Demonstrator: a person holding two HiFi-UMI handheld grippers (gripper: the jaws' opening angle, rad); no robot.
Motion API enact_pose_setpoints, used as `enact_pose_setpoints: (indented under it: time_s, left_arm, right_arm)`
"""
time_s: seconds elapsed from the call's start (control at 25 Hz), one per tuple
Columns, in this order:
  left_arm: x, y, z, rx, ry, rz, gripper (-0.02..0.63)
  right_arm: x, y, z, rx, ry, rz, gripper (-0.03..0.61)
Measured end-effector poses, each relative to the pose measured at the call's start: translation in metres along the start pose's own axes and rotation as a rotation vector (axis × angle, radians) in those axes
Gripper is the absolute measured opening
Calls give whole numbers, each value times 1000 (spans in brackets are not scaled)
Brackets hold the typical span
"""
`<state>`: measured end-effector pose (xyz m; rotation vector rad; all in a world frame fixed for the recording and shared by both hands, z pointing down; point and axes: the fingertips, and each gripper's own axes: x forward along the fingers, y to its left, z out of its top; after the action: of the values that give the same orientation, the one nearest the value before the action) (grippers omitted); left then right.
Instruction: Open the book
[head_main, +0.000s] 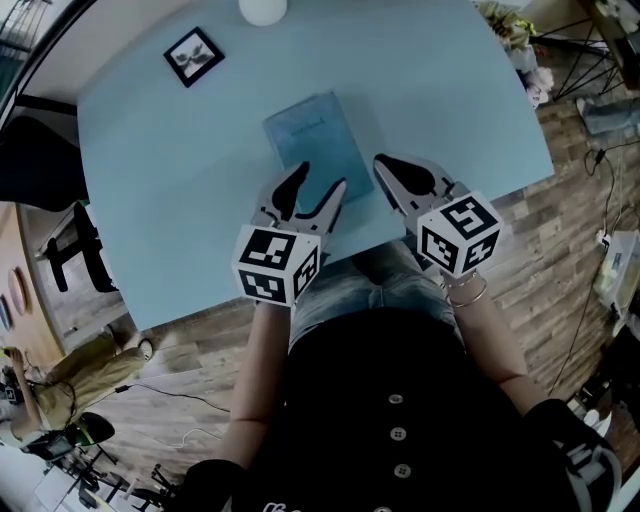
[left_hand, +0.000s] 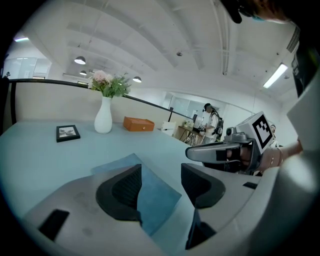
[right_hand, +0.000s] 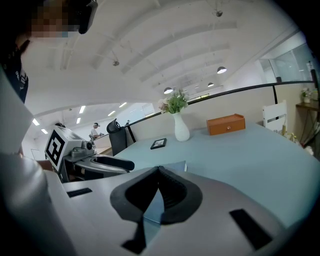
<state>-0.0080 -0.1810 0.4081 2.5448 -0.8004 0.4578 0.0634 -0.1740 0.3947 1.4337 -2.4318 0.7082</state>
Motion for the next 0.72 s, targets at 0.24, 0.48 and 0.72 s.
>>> enact_pose_setpoints:
  time_s: [0.24, 0.48, 0.72]
  left_arm:
    - [6, -3, -12, 4, 43, 6, 229]
    - [11, -4, -21, 40, 82, 27, 229]
    - [19, -8, -30, 65, 117, 42, 229]
  right_arm:
    - [-4, -3, -10, 20, 27, 19, 2]
    - [-6, -6, -20, 30, 53, 35, 2]
    - [-9, -16, -30, 50, 70, 31, 2]
